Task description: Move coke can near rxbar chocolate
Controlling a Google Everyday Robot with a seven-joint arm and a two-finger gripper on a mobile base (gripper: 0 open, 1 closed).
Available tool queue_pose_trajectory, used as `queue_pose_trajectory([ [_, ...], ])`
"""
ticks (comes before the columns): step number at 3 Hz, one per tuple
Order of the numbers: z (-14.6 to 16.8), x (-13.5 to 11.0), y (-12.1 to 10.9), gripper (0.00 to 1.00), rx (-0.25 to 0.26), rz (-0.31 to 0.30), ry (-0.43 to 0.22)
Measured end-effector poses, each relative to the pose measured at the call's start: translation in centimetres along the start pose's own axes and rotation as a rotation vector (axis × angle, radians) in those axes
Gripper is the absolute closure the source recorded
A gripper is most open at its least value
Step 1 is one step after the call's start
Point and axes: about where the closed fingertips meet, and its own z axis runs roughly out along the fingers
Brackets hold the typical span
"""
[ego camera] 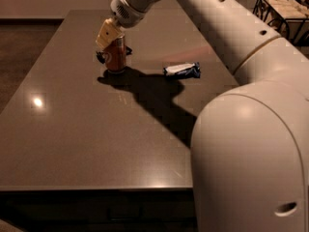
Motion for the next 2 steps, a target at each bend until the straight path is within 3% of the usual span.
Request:
queue_pose_trajectory([
  [1, 0.0, 0.4, -1.8, 0.84, 0.088, 0.065, -0.022],
  [2, -0.2, 2.0, -4.6, 0.45, 0.214, 0.070, 0.007],
])
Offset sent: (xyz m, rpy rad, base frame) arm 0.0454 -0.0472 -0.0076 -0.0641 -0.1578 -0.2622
